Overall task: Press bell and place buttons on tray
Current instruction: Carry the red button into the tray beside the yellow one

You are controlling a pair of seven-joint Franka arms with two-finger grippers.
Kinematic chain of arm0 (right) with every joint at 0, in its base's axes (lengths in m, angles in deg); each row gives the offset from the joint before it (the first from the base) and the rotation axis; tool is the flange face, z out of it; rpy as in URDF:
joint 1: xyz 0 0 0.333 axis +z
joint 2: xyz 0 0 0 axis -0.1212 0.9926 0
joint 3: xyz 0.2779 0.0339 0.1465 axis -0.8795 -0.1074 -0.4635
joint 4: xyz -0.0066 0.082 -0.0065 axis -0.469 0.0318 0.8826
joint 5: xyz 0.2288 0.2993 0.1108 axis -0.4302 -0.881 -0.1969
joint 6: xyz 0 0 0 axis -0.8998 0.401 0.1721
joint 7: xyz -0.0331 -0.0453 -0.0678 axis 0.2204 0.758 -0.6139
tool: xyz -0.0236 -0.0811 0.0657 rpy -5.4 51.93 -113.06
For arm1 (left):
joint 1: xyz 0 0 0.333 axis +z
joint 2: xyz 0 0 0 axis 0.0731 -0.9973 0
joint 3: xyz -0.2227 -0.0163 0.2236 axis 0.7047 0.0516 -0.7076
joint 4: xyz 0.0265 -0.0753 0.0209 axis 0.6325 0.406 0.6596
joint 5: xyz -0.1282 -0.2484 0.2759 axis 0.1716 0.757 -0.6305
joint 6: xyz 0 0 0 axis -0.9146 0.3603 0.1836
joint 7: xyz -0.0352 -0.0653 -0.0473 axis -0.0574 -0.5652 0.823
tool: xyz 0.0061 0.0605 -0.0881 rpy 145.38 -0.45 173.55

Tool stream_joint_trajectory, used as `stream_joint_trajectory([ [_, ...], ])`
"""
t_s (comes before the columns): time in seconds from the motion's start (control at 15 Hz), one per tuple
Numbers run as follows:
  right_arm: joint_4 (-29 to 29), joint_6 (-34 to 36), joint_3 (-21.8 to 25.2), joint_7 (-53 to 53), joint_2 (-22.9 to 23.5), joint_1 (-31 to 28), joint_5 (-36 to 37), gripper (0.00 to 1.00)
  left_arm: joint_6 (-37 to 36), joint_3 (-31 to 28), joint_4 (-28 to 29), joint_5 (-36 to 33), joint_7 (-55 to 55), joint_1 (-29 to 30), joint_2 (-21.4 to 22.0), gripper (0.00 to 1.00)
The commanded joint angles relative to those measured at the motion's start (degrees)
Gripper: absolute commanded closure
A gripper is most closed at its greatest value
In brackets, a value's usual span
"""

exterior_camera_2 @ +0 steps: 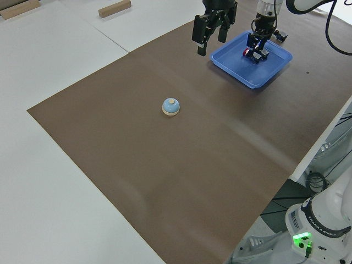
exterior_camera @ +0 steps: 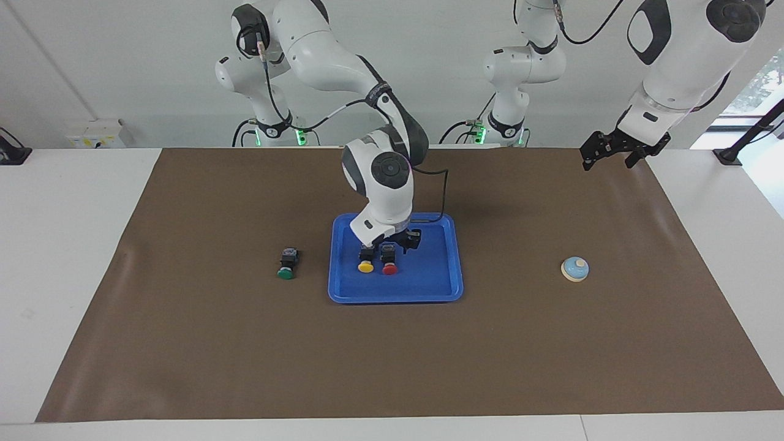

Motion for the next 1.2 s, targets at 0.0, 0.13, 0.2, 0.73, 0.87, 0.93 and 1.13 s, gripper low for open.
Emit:
stream_joint_trajectory([
  [0.0,1.28,2.95,0.82,2.05,-4.05,-2.64,-0.87,0.0,-0.45,0.61,-0.43,0.51,0.36,0.95,0.31,0.0],
  [0.13,2.51,5.16,0.91,8.19,-6.86,-5.8,-0.79,0.0,-0.45,0.61,-0.43,0.51,0.27,0.95,0.31,0.0],
  [0.2,4.0,6.3,1.26,10.65,-8.01,-7.21,-0.7,0.0,-0.45,0.61,-0.34,0.51,0.36,0.95,0.31,0.0],
  [0.73,27.99,-10.99,1.88,21.38,-17.33,-14.68,4.58,0.0,-0.45,0.61,-0.43,0.51,0.27,0.95,0.31,0.0],
  [0.87,28.36,-10.83,1.88,24.29,-17.51,-16.8,4.58,0.0,-0.45,0.61,-0.43,0.51,0.36,0.95,0.31,0.0],
  [0.93,28.36,-10.83,1.88,24.99,-17.51,-17.33,4.58,0.0,-0.45,0.61,-0.34,0.51,0.28,0.95,0.31,0.0],
  [1.13,28.88,-11.26,1.88,27.63,-17.51,-18.74,4.58,0.0,-0.45,0.61,-0.43,0.51,0.27,0.95,0.31,0.0],
])
